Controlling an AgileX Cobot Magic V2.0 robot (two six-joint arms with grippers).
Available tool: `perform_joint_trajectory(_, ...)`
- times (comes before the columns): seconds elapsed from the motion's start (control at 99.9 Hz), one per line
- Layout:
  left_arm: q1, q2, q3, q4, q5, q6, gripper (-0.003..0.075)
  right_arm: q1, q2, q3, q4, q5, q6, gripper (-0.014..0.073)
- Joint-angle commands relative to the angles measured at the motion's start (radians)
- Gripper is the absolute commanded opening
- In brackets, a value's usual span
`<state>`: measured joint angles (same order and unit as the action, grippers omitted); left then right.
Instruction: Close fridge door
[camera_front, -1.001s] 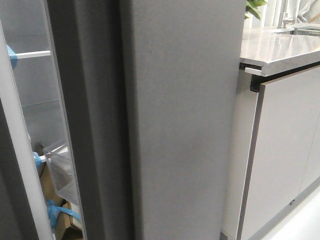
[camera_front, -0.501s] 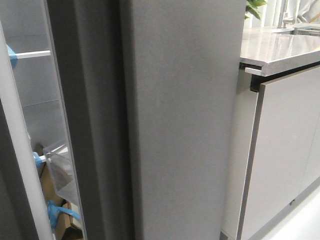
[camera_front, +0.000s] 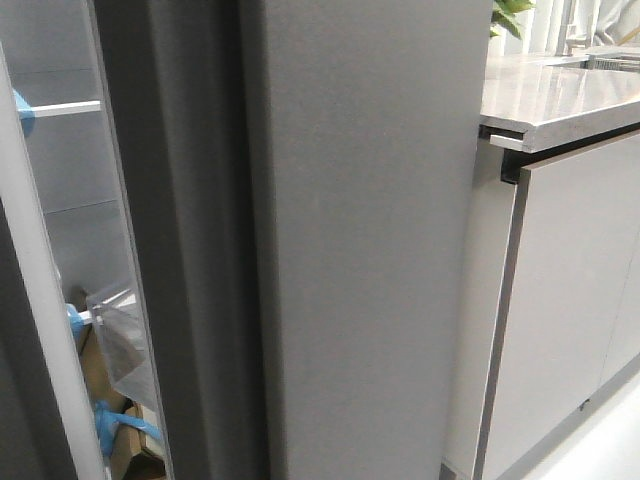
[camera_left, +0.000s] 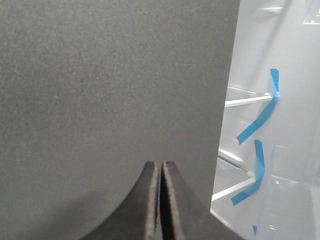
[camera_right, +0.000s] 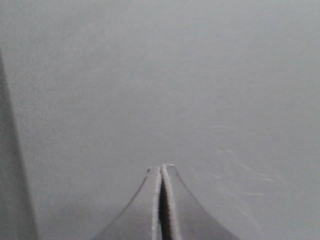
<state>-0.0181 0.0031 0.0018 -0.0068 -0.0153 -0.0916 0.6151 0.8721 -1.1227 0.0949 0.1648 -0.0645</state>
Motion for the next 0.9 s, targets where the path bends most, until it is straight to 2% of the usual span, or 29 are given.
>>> perform_joint_trajectory(0.0, -0.005, 0.019, 0.028, -0.002, -0.077, -0.003, -0.0021, 0.018, 0.043, -0.061, 0.001, -0.070, -0.005, -0.0076)
perform_joint_trajectory(0.31, -0.005, 0.019, 0.028, -0.002, -0.077, -0.003, -0.0021, 0.028, 0.124, -0.093, 0.007, -0.070, -0.003, -0.0076)
perform_joint_trajectory(0.891, -0.005, 0.019, 0.028, -0.002, -0.077, -0.003, -0.0021, 0.079, 0.146, -0.095, 0.010, -0.114, -0.003, -0.0076)
